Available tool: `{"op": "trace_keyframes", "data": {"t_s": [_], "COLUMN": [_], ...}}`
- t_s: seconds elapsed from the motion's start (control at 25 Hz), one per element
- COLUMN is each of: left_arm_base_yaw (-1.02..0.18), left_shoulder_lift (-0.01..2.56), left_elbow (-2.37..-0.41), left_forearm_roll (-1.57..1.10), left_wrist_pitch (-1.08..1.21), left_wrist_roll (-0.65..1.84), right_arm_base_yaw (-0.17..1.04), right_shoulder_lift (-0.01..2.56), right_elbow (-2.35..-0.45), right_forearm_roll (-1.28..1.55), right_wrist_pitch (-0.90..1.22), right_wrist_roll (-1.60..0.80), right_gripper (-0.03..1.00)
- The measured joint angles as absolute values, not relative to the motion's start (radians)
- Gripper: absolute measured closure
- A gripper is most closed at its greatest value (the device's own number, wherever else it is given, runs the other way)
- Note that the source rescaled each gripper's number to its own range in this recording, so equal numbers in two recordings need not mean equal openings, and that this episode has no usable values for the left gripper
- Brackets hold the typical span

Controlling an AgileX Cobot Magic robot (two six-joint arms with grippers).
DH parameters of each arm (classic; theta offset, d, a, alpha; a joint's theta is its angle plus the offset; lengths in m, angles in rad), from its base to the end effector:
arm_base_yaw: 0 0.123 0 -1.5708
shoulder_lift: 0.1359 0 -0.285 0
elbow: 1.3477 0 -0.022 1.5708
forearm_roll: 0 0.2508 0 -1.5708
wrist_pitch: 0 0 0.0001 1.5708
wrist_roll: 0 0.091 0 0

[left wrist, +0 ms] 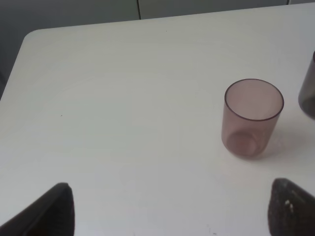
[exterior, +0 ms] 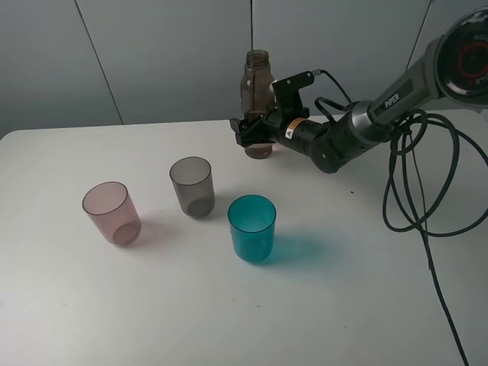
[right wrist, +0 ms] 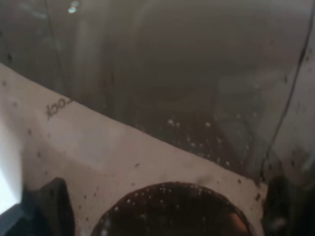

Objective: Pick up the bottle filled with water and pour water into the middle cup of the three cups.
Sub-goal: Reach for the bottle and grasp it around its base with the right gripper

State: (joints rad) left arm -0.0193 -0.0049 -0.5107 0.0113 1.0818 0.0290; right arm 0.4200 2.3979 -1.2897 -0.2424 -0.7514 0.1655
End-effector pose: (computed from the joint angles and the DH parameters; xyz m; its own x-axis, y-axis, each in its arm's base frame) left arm -0.0077 0.0011 0.2785 -0.4602 0.0432 -0.8868 0.0262 0.9990 0.0350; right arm 0.4230 0.2052 0.0581 -0.2489 -0.1255 -0.9604 -0.5492 0.8350 0.0332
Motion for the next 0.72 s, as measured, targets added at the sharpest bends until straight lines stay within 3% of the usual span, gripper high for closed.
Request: {"op": "trace_keyframes", "data": {"t_s": [0.72], "left_arm_base_yaw": [-0.019], "left_shoulder_lift": [-0.005], "left_elbow": [-0.511], "left_forearm_roll": [0.011], "left_wrist_pitch": [1.082], "left_wrist_roll": [0.029], "right_arm_base_yaw": [0.420], "right_shoulder_lift": [2.437], "right_elbow": [-1.356], "right_forearm_roll": [-0.296], "right_wrist_pitch": [-0.754], "right_wrist_roll": [0.166], "right_gripper": [0.12]}}
